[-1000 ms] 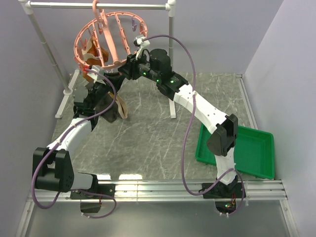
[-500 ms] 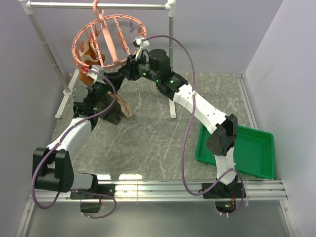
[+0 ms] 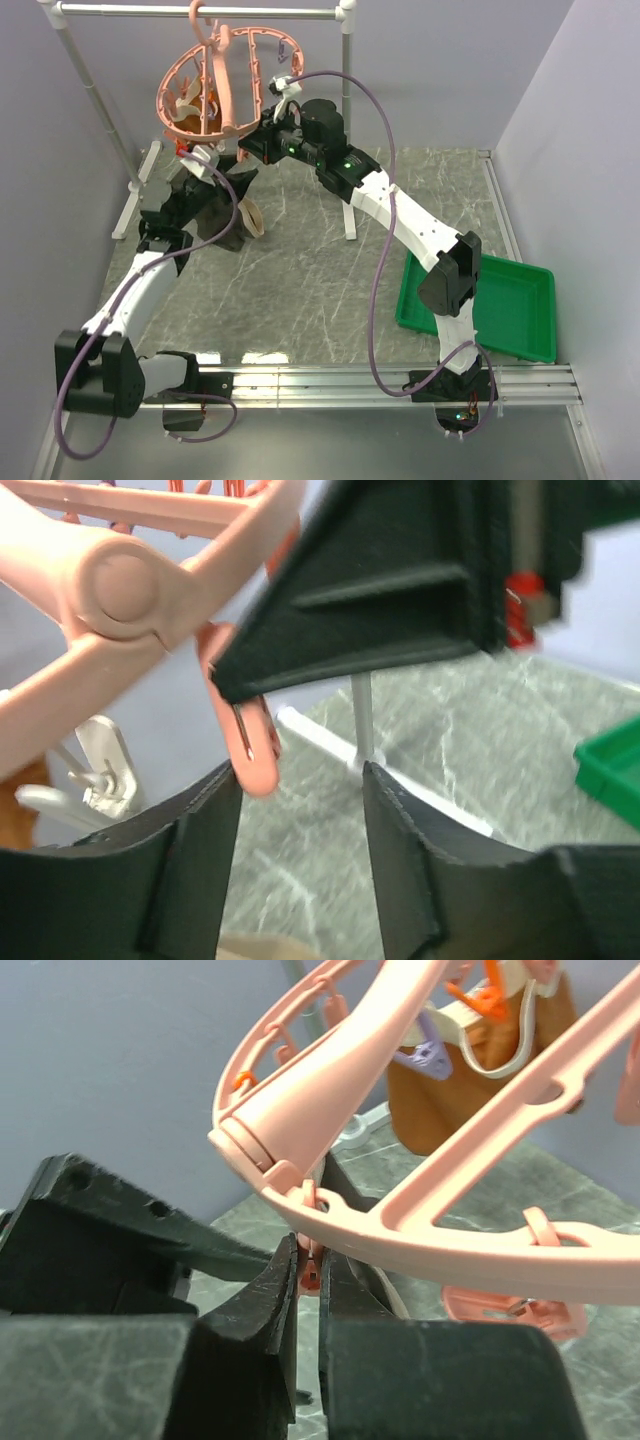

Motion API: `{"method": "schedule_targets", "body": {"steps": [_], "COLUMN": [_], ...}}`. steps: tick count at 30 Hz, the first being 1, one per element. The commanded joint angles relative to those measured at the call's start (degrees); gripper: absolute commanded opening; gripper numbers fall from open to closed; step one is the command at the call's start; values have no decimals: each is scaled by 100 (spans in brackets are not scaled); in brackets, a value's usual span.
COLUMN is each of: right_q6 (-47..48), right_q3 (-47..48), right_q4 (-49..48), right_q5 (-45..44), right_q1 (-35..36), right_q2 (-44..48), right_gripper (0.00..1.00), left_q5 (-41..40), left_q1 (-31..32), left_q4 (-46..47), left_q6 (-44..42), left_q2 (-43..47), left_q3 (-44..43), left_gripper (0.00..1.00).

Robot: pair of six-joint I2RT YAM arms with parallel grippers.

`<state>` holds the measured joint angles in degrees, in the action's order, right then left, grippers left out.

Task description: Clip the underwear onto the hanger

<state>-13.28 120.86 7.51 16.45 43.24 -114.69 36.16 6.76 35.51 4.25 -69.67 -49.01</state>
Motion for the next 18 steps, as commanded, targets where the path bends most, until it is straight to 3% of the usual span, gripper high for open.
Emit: {"method": "schedule_targets", "body": {"steps": [1, 4, 10, 13, 18], "right_q6": [-43, -34, -43, -52, -87], "right_q3": [105, 43, -27, -89, -124], "right_q4": [-285, -302, -285, -311, -303], "right_q5": [60, 95, 157, 183, 245], "right_q1": [-9, -27, -70, -79, -88], "right_q2": [166, 211, 281, 316, 351], "right_gripper": [0, 0, 0, 0, 0], "left_q5": [714, 1383, 1807, 1474, 728], "left_q1": [-114, -307, -334, -316, -220], "left_q4": [-991, -2746, -6719, -8045, -9218], "left_q6": [-1283, -2399, -6674, -8014, -9001], "left_q2": [612, 805, 560, -1, -1109], "left_q3": [85, -247, -1125, -1766, -2954], "left_gripper": [58, 64, 67, 68, 74]}}
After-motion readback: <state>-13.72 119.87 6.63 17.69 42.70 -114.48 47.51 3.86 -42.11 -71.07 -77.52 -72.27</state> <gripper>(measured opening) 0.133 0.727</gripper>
